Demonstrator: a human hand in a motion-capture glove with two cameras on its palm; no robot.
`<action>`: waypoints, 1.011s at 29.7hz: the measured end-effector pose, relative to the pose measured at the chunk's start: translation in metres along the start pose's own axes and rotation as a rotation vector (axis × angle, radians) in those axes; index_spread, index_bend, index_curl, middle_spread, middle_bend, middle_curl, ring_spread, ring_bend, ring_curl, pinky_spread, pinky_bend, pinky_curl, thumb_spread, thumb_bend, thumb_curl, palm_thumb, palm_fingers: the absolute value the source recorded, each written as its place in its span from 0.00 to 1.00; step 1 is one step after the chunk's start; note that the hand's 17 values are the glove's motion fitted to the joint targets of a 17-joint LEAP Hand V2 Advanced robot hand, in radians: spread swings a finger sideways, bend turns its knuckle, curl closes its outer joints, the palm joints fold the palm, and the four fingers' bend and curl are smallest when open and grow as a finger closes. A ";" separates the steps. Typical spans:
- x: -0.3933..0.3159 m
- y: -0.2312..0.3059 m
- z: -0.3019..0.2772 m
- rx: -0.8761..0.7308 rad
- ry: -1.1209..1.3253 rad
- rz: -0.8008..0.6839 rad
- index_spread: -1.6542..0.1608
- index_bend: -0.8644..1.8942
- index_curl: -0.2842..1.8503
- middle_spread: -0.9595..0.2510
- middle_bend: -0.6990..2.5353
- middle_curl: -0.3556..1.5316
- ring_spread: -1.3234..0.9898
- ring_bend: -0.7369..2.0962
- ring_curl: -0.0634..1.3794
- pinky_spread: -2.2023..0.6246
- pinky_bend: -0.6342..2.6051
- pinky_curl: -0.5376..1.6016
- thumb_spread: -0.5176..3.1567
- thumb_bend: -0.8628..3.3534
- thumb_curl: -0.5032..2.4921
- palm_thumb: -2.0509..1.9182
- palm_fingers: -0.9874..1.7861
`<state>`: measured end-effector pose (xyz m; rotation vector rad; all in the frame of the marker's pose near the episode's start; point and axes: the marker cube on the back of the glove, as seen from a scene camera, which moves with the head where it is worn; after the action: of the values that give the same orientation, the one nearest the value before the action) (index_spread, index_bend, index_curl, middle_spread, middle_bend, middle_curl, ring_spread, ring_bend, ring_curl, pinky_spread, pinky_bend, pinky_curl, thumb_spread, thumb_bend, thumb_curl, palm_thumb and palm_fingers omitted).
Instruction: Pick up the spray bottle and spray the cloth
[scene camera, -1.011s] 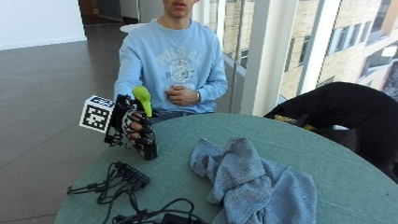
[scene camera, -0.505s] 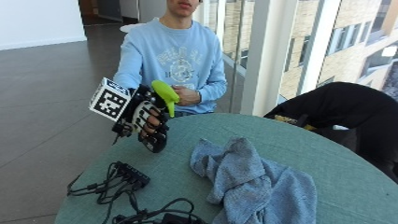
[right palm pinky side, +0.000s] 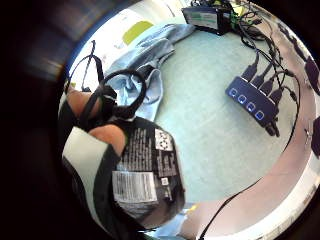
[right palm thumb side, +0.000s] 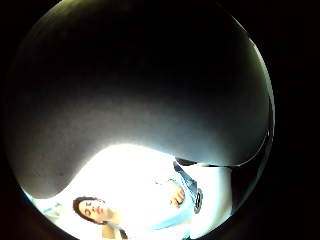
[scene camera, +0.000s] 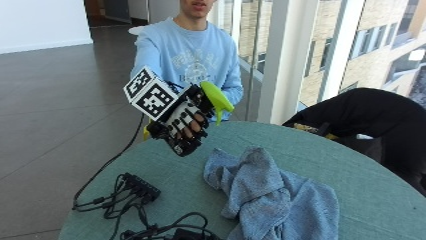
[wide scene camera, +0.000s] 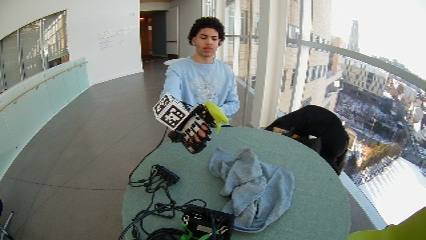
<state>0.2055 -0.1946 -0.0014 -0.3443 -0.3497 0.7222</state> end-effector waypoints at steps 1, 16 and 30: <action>0.000 0.000 0.001 -0.012 0.009 0.010 0.78 0.38 0.31 0.70 0.31 0.42 0.54 0.40 0.29 0.83 0.27 0.42 0.38 0.20 0.34 0.75 0.78; 0.000 -0.001 0.001 -0.081 0.091 0.133 0.78 0.37 0.32 0.71 0.31 0.43 0.55 0.41 0.30 0.83 0.27 0.42 0.37 0.20 0.35 0.75 0.78; -0.007 -0.009 0.012 -0.105 0.134 0.152 0.79 0.37 0.33 0.71 0.32 0.43 0.55 0.41 0.30 0.83 0.27 0.42 0.37 0.20 0.35 0.75 0.78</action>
<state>0.2013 -0.2037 0.0116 -0.5205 -0.2371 0.8265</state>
